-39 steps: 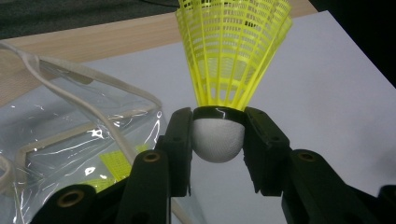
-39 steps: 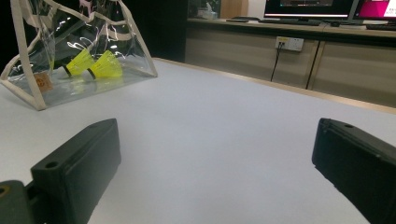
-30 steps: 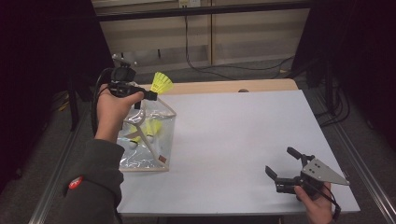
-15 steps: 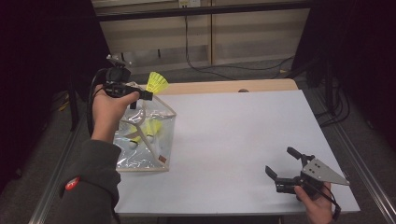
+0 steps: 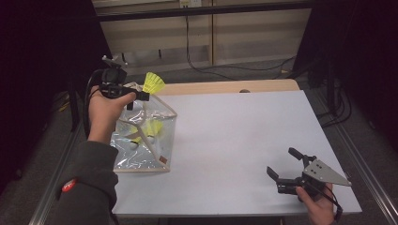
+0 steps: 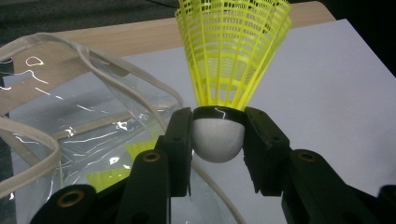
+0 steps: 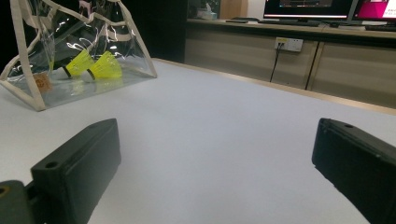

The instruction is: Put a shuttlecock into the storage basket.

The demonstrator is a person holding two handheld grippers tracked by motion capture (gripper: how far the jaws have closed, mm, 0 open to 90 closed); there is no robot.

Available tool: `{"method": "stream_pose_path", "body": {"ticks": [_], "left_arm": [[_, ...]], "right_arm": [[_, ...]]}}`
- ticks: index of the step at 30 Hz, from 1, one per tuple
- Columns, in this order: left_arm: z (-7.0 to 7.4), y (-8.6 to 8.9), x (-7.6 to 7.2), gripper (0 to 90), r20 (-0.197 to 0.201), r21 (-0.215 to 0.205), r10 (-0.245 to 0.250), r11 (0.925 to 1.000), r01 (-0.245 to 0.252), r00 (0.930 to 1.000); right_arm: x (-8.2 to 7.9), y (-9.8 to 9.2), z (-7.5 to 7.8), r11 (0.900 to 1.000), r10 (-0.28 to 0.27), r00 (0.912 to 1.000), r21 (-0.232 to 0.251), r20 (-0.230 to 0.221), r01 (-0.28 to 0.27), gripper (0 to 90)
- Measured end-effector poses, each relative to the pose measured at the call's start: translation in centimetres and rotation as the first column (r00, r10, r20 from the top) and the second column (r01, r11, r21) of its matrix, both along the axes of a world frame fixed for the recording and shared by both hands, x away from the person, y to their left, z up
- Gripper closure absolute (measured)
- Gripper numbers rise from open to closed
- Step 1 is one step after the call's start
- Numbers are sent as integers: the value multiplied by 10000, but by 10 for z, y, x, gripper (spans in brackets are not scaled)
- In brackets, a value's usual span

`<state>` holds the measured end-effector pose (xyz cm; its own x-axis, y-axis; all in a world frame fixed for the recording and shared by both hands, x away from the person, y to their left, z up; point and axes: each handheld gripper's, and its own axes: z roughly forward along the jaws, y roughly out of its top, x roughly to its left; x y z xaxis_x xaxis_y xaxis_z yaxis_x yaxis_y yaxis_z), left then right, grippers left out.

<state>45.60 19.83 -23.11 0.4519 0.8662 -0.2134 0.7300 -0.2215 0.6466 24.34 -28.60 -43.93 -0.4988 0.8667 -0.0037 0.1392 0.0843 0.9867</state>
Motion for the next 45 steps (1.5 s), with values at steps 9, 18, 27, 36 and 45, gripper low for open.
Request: {"method": "stream_pose_path", "body": {"ticks": [9, 18, 27, 36, 45], "left_arm": [[0, 4, 0, 641, 13, 11, 109, 9999, -109, 9999], [0, 11, 0, 642, 13, 104, 260, 9996, -260, 9997], [1, 16, -1, 641, 25, 131, 404, 9991, -404, 9992], [1, 22, -2, 642, 42, 162, 554, 9983, -555, 9985], [1, 26, -3, 642, 70, 151, 680, 9976, -681, 9977]], "right_arm": [[0, 0, 0, 10000, -2, 10000, -15, -1, 2, 13], [0, 0, 0, 10000, 25, 10000, -11, -3, -25, 13], [0, 0, 0, 10000, 13, 10000, -26, 4, -13, 13], [1, 0, 0, 10000, 13, 10000, -21, 14, -13, 13], [0, 0, 0, 10000, 8, 10000, -25, 10, -8, 13]]}}
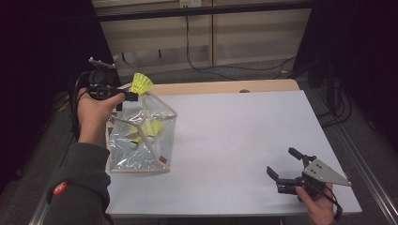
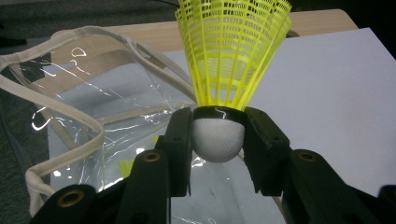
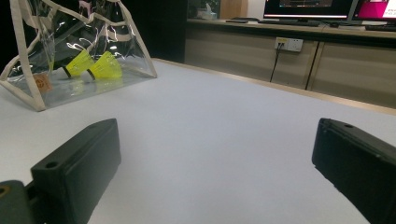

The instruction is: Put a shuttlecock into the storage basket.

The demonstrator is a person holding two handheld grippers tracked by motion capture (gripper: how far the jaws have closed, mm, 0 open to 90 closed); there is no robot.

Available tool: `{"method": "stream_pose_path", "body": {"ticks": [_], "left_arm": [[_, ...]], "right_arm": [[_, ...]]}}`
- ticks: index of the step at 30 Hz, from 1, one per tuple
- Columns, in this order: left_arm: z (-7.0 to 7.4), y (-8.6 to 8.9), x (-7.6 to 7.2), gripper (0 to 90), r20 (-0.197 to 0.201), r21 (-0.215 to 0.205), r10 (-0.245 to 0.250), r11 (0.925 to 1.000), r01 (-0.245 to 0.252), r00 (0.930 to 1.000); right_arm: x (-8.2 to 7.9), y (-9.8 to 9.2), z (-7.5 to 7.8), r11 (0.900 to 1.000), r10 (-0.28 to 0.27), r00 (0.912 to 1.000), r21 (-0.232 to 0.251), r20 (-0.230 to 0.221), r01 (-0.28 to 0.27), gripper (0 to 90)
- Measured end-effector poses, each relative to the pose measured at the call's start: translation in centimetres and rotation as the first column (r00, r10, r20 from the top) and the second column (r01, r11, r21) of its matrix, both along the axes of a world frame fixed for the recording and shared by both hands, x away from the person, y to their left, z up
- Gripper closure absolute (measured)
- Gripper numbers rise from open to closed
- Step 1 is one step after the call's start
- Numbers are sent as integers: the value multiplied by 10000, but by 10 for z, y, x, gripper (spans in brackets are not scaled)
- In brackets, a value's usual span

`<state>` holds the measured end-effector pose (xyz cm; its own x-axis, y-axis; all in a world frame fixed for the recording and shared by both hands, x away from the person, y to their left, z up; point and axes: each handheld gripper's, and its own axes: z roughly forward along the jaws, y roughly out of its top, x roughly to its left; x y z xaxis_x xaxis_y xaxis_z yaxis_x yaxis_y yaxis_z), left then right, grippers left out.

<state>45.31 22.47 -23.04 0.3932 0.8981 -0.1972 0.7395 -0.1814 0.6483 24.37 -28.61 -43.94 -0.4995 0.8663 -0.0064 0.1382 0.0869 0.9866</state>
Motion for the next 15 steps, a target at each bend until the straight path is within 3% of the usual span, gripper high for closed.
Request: {"method": "stream_pose_path", "body": {"ticks": [15], "left_arm": [[-1, 9, -1, 641, 65, 124, 111, 9999, -111, 9999]], "right_arm": [[0, 0, 0, 10000, 15, 10000, -1, 4, -15, 13]]}}
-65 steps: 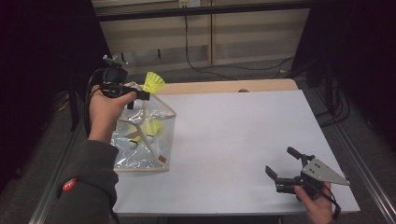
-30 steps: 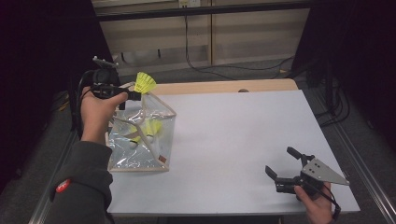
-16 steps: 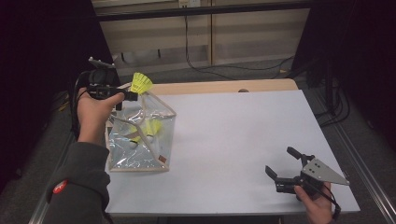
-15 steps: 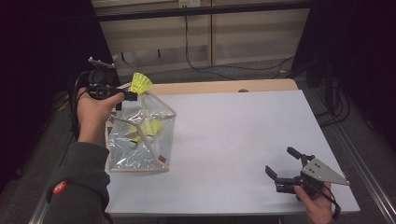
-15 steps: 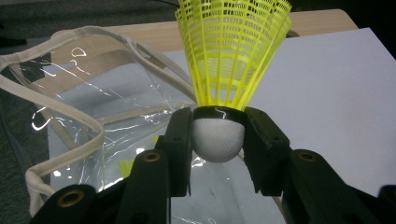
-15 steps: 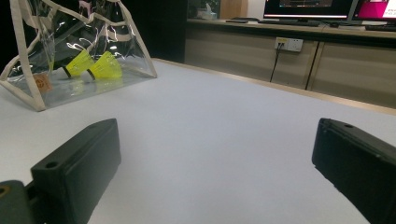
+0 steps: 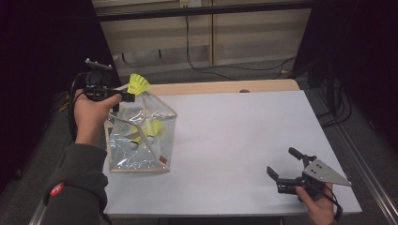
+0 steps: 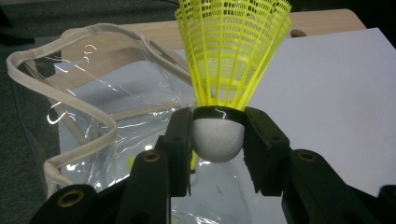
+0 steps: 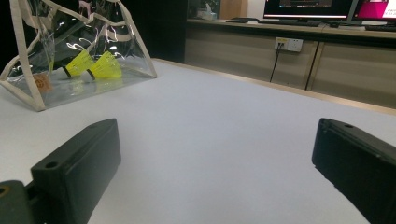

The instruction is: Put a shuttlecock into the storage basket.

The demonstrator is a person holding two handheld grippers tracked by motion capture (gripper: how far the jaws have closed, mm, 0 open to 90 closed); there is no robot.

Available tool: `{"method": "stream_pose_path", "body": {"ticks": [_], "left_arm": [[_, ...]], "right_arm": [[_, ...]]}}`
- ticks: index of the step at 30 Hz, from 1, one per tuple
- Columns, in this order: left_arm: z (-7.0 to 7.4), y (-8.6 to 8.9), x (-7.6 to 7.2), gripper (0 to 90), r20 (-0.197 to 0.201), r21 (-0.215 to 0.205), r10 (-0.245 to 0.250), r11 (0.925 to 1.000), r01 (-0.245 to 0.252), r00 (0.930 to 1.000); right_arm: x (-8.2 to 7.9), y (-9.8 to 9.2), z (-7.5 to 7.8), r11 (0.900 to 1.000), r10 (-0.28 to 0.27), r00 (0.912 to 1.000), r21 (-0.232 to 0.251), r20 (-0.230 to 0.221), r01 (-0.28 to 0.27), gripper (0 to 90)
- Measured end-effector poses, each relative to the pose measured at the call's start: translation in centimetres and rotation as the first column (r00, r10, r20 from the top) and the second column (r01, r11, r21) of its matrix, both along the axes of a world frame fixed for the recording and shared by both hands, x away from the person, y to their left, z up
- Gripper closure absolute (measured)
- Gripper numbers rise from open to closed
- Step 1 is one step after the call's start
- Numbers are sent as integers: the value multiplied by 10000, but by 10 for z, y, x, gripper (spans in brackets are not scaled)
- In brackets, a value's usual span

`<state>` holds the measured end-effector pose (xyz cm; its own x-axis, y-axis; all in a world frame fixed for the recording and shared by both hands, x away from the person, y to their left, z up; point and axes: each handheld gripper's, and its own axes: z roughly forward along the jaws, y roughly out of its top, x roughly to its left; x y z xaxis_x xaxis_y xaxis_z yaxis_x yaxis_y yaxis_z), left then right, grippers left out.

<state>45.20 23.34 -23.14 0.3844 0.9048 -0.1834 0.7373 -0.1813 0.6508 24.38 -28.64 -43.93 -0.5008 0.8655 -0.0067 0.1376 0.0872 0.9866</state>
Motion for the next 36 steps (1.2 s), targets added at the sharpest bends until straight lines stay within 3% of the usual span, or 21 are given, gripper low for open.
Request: {"method": "stream_pose_path", "body": {"ticks": [36], "left_arm": [[-5, 15, -2, 641, -48, 250, 491, 9985, -490, 9988]], "right_arm": [[0, 1, 0, 10000, -28, 10000, 44, 1, 28, 13]]}}
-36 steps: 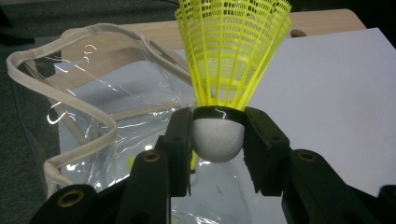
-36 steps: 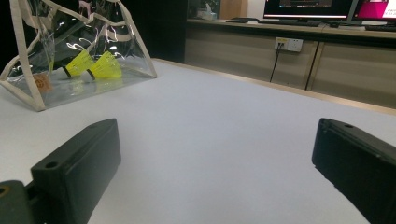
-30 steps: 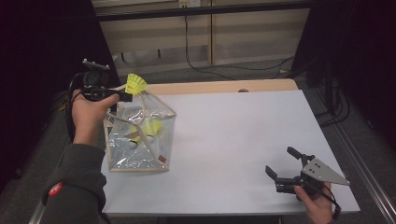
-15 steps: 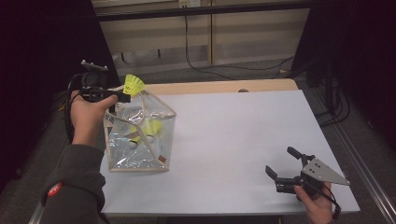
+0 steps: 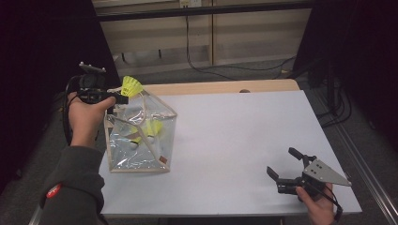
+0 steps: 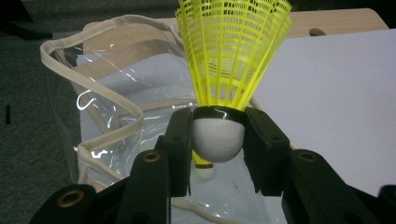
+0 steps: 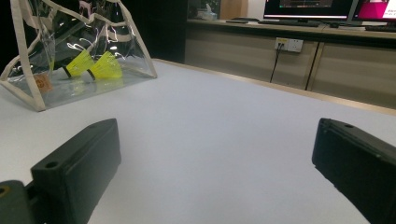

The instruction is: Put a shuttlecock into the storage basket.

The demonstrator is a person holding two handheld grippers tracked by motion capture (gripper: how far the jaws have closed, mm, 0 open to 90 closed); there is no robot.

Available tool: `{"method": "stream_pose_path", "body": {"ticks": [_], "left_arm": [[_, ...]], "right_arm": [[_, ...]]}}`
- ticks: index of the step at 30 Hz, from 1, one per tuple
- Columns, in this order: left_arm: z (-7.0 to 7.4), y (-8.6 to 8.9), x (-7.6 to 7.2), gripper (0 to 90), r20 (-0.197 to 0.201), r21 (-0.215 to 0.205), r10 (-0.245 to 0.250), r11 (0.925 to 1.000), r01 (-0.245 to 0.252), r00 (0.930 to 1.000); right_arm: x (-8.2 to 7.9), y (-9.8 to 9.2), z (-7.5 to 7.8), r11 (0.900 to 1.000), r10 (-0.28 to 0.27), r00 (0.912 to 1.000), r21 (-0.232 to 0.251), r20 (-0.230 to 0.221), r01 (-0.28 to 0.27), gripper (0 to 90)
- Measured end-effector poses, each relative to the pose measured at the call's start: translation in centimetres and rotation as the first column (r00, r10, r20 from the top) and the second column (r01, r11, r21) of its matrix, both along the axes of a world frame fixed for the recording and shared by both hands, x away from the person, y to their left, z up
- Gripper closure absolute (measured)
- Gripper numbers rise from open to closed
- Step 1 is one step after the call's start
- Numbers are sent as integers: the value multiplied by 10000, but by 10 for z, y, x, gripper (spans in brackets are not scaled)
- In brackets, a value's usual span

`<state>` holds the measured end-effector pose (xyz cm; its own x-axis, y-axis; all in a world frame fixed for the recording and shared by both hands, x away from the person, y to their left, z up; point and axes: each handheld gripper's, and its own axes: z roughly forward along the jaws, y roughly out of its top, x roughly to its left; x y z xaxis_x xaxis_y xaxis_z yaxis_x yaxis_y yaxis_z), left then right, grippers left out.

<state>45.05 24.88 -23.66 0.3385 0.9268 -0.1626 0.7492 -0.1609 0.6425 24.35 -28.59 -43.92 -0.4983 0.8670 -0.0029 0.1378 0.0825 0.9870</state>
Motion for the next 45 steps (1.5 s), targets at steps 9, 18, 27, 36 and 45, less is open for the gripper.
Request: {"method": "stream_pose_path", "body": {"ticks": [9, 18, 27, 36, 45], "left_arm": [[-4, 2, 0, 641, -36, 39, 130, 9999, -130, 9999], [-5, 6, 0, 641, -100, 103, 187, 9998, -186, 9998], [-9, 12, -1, 640, -166, 198, 335, 9993, -332, 9993], [-14, 14, -1, 640, -290, 250, 432, 9988, -425, 9986], [-18, 13, -1, 640, -363, 184, 564, 9983, -557, 9977]], "right_arm": [[0, -1, 0, 10000, 9, 10000, -42, 16, -9, 12], [0, -1, 0, 10000, 10, 10000, -38, 40, -9, 12], [0, -1, 0, 10000, 0, 10000, 8, 30, 0, 12], [0, -1, 0, 10000, 0, 10000, 6, 35, 0, 12], [0, -1, 1, 10000, 7, 10000, 25, 20, -7, 12]]}}
